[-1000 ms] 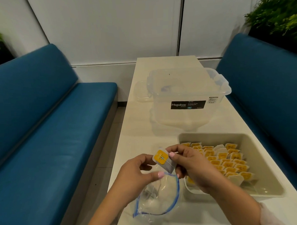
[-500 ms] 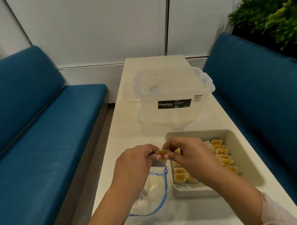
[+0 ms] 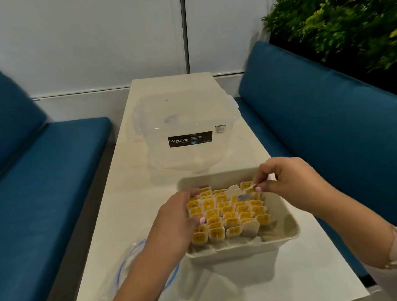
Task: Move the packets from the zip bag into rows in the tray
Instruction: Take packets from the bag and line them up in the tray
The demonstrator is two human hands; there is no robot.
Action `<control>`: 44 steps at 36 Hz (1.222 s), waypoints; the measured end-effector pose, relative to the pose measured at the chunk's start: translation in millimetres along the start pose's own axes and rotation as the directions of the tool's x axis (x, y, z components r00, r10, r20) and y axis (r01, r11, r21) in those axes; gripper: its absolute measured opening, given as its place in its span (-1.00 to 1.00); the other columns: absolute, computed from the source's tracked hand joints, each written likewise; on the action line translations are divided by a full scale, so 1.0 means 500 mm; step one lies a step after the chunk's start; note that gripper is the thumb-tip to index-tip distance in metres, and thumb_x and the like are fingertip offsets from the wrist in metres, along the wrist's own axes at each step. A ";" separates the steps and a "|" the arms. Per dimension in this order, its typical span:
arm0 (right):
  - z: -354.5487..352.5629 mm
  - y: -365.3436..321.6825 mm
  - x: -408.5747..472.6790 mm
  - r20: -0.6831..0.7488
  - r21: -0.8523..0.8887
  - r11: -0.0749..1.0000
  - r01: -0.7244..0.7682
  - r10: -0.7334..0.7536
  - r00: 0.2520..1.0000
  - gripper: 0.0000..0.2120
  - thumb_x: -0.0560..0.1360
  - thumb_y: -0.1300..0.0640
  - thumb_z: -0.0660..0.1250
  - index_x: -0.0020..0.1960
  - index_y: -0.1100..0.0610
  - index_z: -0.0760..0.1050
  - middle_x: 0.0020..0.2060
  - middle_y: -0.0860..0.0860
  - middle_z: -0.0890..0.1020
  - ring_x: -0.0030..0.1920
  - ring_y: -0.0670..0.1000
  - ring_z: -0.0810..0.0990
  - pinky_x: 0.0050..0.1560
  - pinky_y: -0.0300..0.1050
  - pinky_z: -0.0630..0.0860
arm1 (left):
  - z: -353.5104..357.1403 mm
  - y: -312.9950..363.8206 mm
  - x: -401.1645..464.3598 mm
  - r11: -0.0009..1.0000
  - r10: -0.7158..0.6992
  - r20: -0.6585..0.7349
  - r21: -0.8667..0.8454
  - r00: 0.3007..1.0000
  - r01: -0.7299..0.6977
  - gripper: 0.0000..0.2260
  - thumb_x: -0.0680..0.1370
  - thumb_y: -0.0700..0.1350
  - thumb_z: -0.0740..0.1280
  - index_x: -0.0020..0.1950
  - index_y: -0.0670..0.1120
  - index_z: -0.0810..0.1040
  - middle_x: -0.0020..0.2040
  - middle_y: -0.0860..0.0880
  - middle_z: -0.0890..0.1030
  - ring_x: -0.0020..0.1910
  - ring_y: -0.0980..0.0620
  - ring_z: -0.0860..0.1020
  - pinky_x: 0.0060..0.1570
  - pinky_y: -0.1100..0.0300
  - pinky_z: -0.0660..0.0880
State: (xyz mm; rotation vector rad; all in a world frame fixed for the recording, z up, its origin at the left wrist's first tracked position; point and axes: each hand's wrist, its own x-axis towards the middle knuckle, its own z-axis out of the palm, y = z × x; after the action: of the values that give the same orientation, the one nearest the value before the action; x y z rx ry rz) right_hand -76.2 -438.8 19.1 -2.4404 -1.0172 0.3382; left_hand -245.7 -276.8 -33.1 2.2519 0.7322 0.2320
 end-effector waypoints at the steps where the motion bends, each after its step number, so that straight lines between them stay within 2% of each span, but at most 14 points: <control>1: -0.004 0.016 0.000 0.010 -0.033 0.999 -0.012 0.013 1.000 -0.90 0.39 0.08 0.49 -0.24 -0.07 0.60 -0.30 -0.18 0.58 -0.23 -0.13 0.50 -0.21 -0.14 0.45 | 0.006 -0.003 -0.001 1.000 -0.014 0.017 0.029 1.000 0.013 -0.50 0.46 -0.15 0.43 0.35 0.12 0.39 0.27 0.16 0.47 0.25 0.12 0.43 0.20 0.31 0.32; 4: -0.005 0.059 -0.005 0.064 -0.111 0.992 -0.060 0.067 0.996 -0.89 0.38 0.06 0.50 -0.25 -0.09 0.59 -0.27 -0.17 0.62 -0.18 -0.11 0.54 -0.15 -0.09 0.50 | 0.025 -0.010 -0.005 0.996 -0.042 0.049 0.079 0.998 0.038 -0.46 0.46 -0.15 0.44 0.37 0.12 0.35 0.33 0.13 0.42 0.30 0.13 0.38 0.12 0.39 0.23; 8: 0.012 0.096 -0.013 0.130 -0.272 0.961 -0.055 0.094 0.987 -0.94 0.41 0.02 0.46 -0.19 -0.11 0.59 -0.24 -0.13 0.64 -0.23 -0.12 0.52 -0.23 -0.18 0.45 | 0.050 -0.014 -0.007 0.989 -0.098 0.075 0.121 0.992 0.088 -0.33 0.39 -0.12 0.51 0.42 0.11 0.29 0.37 0.11 0.39 0.35 0.12 0.36 0.20 0.35 0.25; 14: 0.055 0.128 -0.008 0.180 -0.442 0.896 0.038 0.048 0.983 -0.88 0.46 -0.05 0.38 -0.02 -0.13 0.61 -0.12 -0.10 0.57 -0.09 -0.03 0.55 -0.29 -0.21 0.37 | 0.077 -0.012 -0.010 0.980 -0.129 0.079 0.163 0.989 0.114 -0.24 0.33 -0.05 0.55 0.43 0.11 0.26 0.38 0.09 0.38 0.34 0.09 0.37 0.23 0.29 0.30; 18: 0.077 0.138 -0.003 0.199 -0.517 0.845 0.136 -0.036 0.979 -0.84 0.51 -0.04 0.32 0.05 -0.12 0.60 -0.05 -0.04 0.54 -0.05 0.00 0.49 -0.15 -0.19 0.39 | 0.087 -0.008 -0.010 0.979 -0.133 0.049 0.163 0.990 0.123 -0.25 0.32 -0.04 0.56 0.42 0.12 0.28 0.38 0.09 0.39 0.32 0.09 0.39 0.22 0.27 0.33; 21: 0.094 0.144 0.000 0.225 -0.581 0.782 0.224 -0.109 0.968 -0.80 0.54 -0.07 0.27 0.09 -0.09 0.60 -0.04 -0.06 0.56 -0.03 -0.02 0.42 -0.11 -0.17 0.28 | 0.091 -0.005 -0.012 0.980 -0.138 0.042 0.153 0.990 0.130 -0.25 0.32 -0.05 0.56 0.42 0.12 0.28 0.38 0.09 0.39 0.31 0.10 0.40 0.21 0.28 0.33; 25: 0.115 0.153 0.005 0.212 -0.598 0.772 0.216 -0.107 0.971 -0.74 0.52 -0.11 0.27 0.12 -0.06 0.60 0.01 -0.06 0.52 0.04 -0.02 0.38 0.01 -0.12 0.26 | 0.093 -0.002 -0.014 0.983 -0.136 0.045 0.131 0.990 0.129 -0.26 0.33 -0.08 0.56 0.42 0.12 0.29 0.37 0.10 0.38 0.24 0.16 0.40 0.18 0.34 0.30; 31: 0.132 0.159 0.007 0.164 -0.553 0.822 0.135 -0.052 0.985 -0.74 0.51 -0.17 0.28 0.11 -0.11 0.61 0.03 -0.07 0.48 0.07 -0.03 0.33 0.13 -0.10 0.28 | 0.097 0.003 -0.017 0.980 -0.160 0.044 0.129 0.986 0.153 -0.27 0.34 -0.07 0.55 0.42 0.13 0.27 0.38 0.09 0.38 0.31 0.11 0.40 0.20 0.29 0.34; 44: 0.147 0.165 0.014 0.148 -0.541 0.837 0.087 -0.008 0.989 -0.68 0.47 -0.21 0.32 0.14 -0.09 0.60 0.10 -0.07 0.47 0.12 -0.03 0.32 0.22 -0.08 0.29 | 0.097 0.010 -0.016 0.975 -0.180 0.060 0.143 0.982 0.170 -0.30 0.36 -0.06 0.53 0.42 0.13 0.27 0.38 0.11 0.38 0.30 0.12 0.40 0.22 0.27 0.36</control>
State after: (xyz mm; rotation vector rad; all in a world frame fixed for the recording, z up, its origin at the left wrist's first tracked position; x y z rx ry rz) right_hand -51.0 -460.3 -86.6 -2.9215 -1.3901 0.2228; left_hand -232.1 -313.3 -63.1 2.2945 0.9264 0.0152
